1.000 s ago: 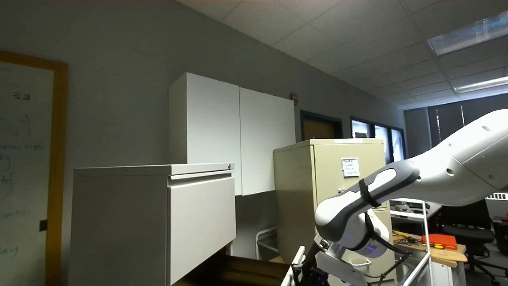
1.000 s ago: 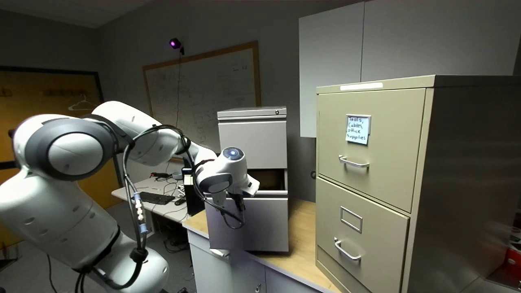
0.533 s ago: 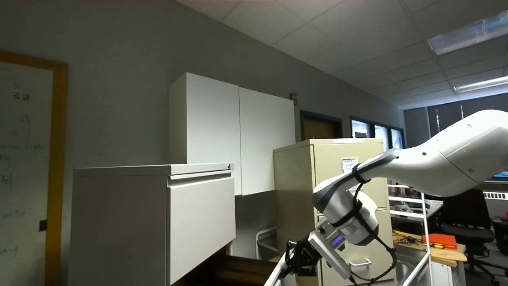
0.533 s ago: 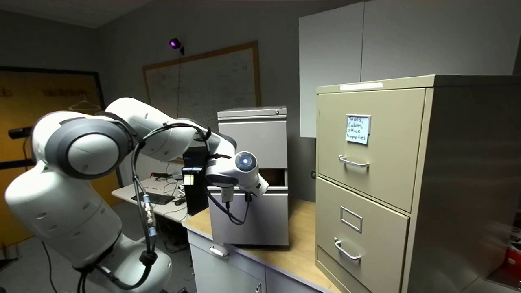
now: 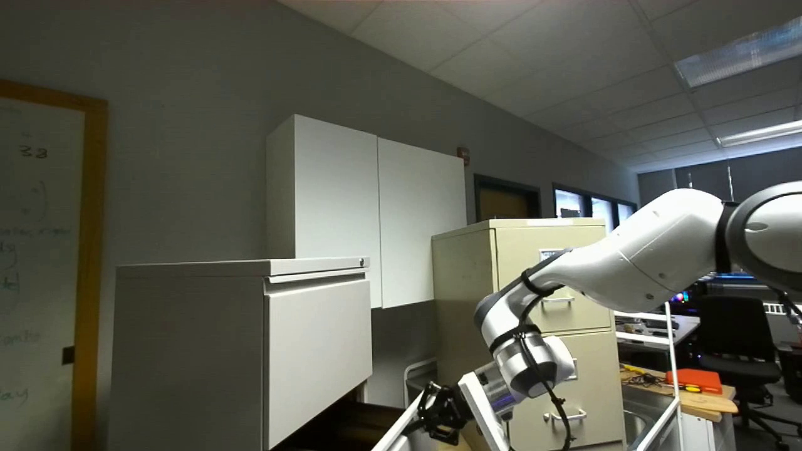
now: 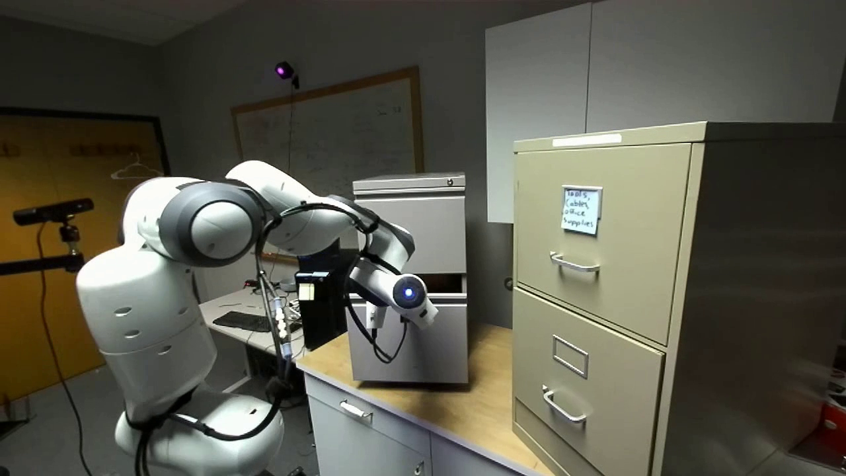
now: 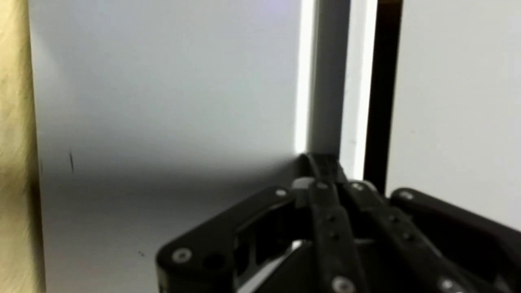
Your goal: Close the open drawer on the grey filing cabinet
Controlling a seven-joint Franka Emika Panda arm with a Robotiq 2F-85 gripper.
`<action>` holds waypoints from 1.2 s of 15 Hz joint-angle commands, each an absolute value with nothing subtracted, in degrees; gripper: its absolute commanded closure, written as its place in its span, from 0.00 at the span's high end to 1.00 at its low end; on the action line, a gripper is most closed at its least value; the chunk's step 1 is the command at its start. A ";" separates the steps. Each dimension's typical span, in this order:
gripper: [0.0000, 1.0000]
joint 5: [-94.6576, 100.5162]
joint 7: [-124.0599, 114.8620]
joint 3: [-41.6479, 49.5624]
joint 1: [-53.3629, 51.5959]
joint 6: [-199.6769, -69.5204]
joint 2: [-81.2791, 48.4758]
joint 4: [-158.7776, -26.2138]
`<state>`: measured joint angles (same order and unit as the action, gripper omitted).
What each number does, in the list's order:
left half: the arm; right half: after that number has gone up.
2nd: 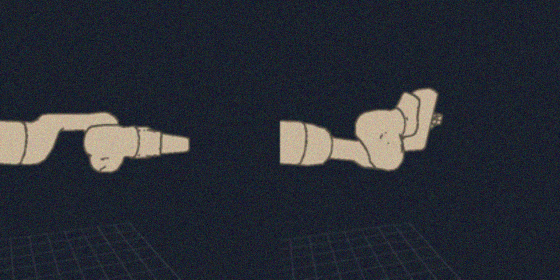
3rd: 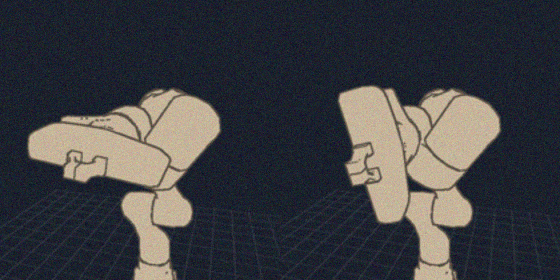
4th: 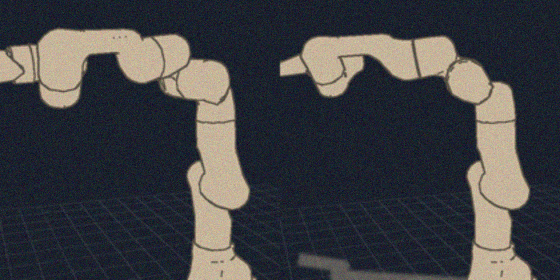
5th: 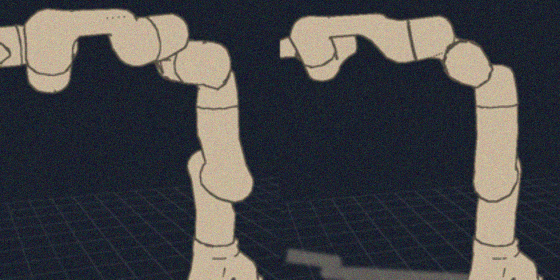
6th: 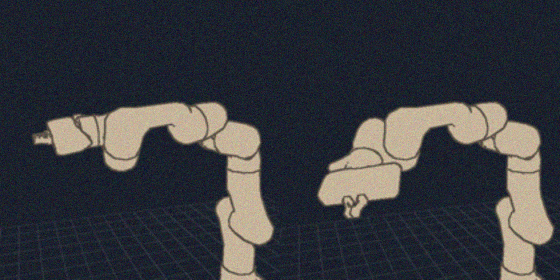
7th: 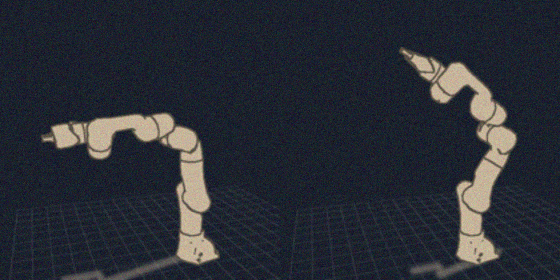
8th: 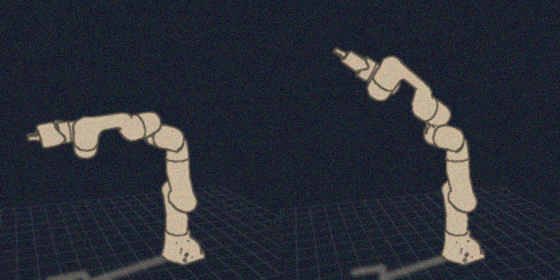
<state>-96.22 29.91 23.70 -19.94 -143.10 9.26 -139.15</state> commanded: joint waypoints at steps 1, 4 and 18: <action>0.00 -103.74 33.73 13.93 -11.86 -133.80 0.78 -130.04; 0.00 -103.93 33.57 8.10 -7.46 -131.07 -3.61 -124.88; 0.00 -94.46 27.97 -0.31 -6.42 -132.44 -21.92 -100.22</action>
<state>-97.12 31.82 1.12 -6.54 -133.20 -18.95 -107.62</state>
